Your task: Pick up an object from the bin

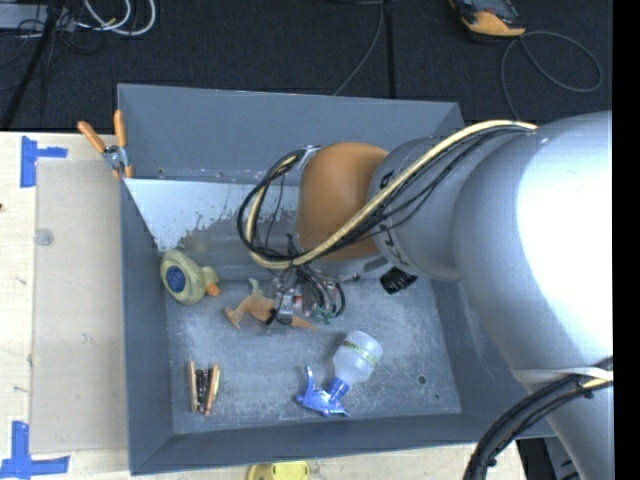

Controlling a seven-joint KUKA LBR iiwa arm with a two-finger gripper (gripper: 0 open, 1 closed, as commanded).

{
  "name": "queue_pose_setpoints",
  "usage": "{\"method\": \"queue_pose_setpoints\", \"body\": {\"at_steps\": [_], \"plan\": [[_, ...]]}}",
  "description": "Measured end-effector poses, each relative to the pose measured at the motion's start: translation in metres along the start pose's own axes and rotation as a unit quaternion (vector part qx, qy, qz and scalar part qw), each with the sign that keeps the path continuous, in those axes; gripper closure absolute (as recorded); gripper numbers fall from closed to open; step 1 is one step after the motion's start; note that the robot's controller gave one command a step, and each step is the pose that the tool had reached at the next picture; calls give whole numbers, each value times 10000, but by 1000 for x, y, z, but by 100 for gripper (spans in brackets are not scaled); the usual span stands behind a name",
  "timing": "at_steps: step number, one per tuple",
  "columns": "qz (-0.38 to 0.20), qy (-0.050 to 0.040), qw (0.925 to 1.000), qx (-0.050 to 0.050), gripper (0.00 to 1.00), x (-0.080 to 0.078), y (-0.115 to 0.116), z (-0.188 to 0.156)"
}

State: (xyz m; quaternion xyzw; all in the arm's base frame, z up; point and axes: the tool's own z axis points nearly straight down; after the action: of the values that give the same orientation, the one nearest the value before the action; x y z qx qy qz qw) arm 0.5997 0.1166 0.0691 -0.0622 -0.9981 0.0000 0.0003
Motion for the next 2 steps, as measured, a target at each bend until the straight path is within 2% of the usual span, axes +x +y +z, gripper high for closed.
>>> {"method": "queue_pose_setpoints", "body": {"at_steps": [1, 2], "plan": [[-1, 20, 10000, 6, 100, 1, 0, -4], [-3, 54, 10000, 15, 100, 3, -1, -24]]}}
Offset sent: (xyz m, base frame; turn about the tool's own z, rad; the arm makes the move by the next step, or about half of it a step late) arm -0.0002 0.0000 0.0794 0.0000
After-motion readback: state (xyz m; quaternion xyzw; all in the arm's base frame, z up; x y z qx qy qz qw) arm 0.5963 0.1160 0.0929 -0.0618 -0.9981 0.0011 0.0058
